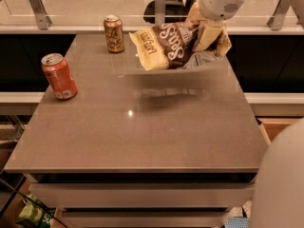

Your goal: Move brown chip bag near orange can

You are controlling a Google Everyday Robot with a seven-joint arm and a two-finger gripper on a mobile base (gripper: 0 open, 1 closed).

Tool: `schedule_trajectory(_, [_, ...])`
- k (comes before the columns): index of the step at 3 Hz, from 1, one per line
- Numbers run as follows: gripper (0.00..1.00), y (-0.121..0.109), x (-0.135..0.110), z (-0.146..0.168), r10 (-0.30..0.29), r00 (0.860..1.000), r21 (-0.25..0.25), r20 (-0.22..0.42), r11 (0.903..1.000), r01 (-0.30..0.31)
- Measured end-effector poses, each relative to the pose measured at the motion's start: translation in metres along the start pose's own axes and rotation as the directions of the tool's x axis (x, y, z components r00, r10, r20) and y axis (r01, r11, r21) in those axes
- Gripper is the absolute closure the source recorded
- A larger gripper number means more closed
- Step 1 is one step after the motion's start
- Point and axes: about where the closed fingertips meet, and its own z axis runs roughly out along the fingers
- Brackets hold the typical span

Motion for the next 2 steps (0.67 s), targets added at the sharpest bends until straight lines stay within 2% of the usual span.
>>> schedule_trajectory(2, [1.0, -0.032, 0.009, 0.02, 0.003, 1.0, 0.021, 0.013, 0.9998, -0.003])
